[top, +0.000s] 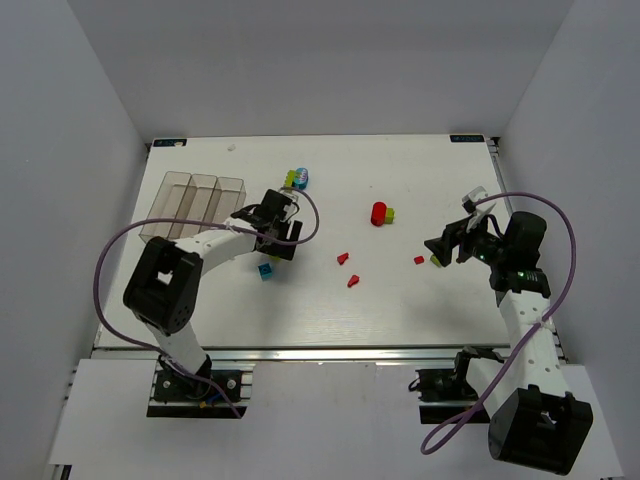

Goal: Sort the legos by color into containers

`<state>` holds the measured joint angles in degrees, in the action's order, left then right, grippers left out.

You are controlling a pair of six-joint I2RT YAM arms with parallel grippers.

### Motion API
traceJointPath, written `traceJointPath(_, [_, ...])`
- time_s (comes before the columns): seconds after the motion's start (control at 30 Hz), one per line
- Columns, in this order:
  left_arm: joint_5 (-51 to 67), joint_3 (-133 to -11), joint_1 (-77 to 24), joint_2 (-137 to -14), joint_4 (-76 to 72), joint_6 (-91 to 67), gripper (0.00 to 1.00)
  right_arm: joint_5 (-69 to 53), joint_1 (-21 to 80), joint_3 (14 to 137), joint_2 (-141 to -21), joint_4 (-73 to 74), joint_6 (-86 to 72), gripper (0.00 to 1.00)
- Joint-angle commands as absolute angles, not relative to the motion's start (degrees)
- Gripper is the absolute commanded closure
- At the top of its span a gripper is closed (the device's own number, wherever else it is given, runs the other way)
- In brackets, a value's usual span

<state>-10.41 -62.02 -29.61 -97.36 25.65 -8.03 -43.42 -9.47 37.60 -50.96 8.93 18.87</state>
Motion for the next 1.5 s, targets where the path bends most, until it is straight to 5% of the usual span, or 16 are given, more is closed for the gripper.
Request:
traceJointPath(0.0, [-15.1,-65.1,-30.0,-98.4,26.7,-5.8,0.13,-43.0,-9.2,39.3,-50.6,8.0,18.9,0.24])
traceJointPath(0.23, [-11.6,-69.4,-30.0,-103.0,26.5,-4.9,0.38,-41.9,-9.3,39.4,-50.4,8.7,20.1,0.24])
traceJointPath(0.37, [-10.9,-70.2,-30.0,-104.5,27.2,-5.1,0.66,-41.4,-9.5,39.4,-50.1,8.6,20.5,0.24])
traceJointPath(0.63, [-9.8,-69.9,-28.8,-103.1,27.3,-6.3,0.88,-41.0,-9.4,39.3,-49.7,8.7,20.7,0.24])
traceJointPath(1.03, [-23.8,-72.4,-22.9,-89.6,20.7,-6.9,1.0,-41.1,-9.4,39.1,-49.4,8.4,20.6,0.24])
traceJointPath(1.47, [-30.0,-79.8,-14.1,-103.3,23.8,-3.5,1.0,-42.4,-9.6,39.1,-48.9,8.4,20.1,0.24])
